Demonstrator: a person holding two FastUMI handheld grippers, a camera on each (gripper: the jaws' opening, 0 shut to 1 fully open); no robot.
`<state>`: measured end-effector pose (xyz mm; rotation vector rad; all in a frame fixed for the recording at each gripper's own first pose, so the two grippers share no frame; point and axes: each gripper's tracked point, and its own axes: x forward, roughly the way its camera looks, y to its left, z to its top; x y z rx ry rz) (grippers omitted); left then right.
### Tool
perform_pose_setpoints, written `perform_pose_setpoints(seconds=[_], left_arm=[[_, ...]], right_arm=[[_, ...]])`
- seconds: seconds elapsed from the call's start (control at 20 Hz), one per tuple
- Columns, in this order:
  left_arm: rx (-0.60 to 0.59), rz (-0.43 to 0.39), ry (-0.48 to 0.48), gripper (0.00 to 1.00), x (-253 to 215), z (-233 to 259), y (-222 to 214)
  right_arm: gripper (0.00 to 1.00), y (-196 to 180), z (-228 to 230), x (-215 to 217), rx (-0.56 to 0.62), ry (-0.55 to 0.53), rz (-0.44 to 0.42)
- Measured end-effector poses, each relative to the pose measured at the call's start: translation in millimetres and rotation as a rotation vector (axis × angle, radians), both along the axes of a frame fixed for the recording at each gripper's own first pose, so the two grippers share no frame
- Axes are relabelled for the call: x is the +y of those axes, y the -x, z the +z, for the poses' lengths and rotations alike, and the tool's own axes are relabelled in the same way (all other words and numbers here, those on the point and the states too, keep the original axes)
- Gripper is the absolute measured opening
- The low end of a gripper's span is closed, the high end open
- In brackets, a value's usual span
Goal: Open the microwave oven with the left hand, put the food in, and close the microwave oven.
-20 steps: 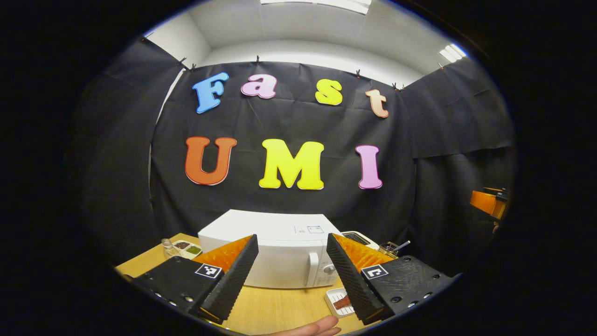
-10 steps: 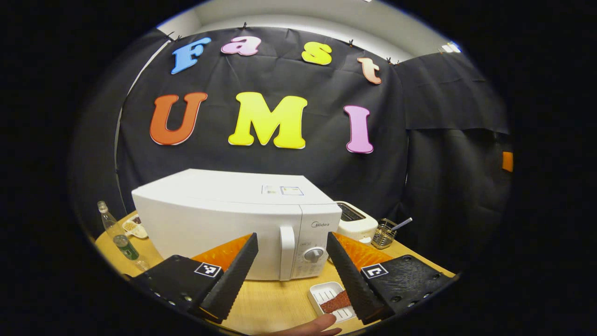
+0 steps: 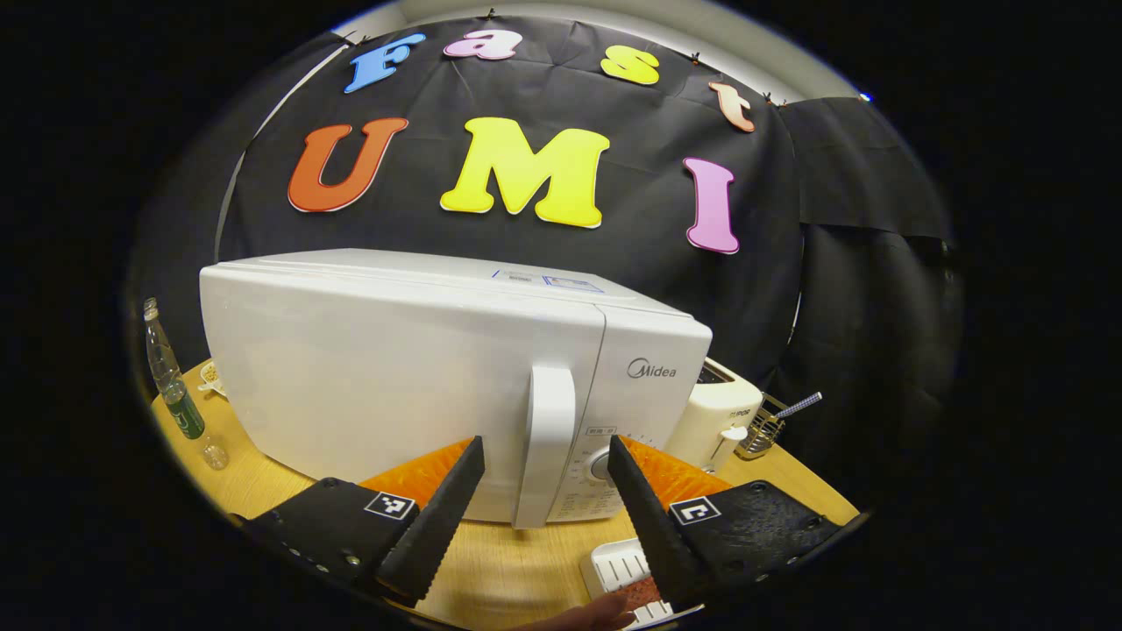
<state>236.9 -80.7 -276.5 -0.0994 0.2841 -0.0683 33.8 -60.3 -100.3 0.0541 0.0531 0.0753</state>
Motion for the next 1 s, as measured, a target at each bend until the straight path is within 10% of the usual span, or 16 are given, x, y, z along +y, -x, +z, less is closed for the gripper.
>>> perform_pose_setpoints(seconds=[0.1, 0.15, 0.3, 1.0], left_arm=[[-0.030, 0.028, -0.027, 0.69, 4.0, -5.0, -10.8], [-0.033, 0.030, -0.034, 0.26, 2.4, -10.6, -10.5], [-0.066, 0.066, -0.166, 0.25, 7.5, -7.9, -11.4], [-0.059, 0.106, -0.119, 0.08, 8.0, -1.9, 4.8]], right_arm=[[1.00, -2.3, -10.6, -1.6, 0.020, -0.004, 0.005], [0.92, -2.8, -14.3, -2.1, 0.032, -0.010, 0.007], [1.00, -3.5, -21.9, -1.8, 0.055, -0.021, 0.020], [0.92, 2.7, -38.4, -6.7, 0.107, -0.030, 0.031]])
